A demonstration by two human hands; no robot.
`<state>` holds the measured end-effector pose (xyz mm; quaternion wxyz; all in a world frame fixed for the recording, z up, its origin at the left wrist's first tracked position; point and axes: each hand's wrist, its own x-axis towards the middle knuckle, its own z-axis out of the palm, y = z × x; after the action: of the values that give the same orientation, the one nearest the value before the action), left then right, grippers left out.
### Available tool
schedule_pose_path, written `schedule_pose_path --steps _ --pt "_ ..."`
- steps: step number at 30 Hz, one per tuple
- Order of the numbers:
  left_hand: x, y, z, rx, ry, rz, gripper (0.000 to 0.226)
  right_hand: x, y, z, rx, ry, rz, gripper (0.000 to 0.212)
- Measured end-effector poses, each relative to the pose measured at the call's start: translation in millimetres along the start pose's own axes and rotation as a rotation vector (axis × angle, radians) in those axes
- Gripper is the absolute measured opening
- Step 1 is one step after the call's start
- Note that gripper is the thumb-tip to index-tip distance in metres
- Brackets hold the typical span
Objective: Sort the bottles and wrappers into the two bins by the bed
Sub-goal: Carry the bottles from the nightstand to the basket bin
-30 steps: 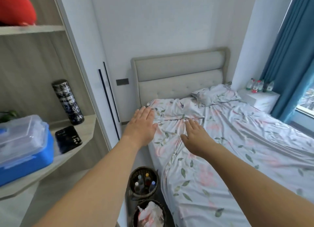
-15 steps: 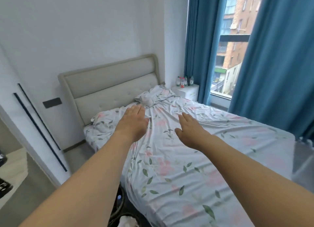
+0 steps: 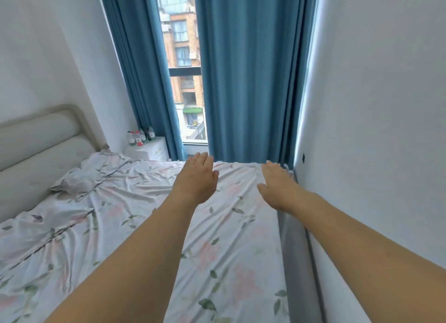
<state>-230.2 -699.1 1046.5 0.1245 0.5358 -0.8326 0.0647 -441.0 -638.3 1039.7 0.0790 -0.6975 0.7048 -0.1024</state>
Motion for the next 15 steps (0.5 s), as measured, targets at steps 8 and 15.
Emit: schedule_pose_path --steps 8,15 --pt "100.6 125.6 43.2 -0.047 -0.008 0.077 0.053 25.4 160.2 -33.2 0.038 0.021 0.118 0.061" --pt "179.6 164.5 60.4 -0.059 -0.013 0.047 0.051 75.8 238.6 -45.1 0.097 0.015 0.164 0.059"
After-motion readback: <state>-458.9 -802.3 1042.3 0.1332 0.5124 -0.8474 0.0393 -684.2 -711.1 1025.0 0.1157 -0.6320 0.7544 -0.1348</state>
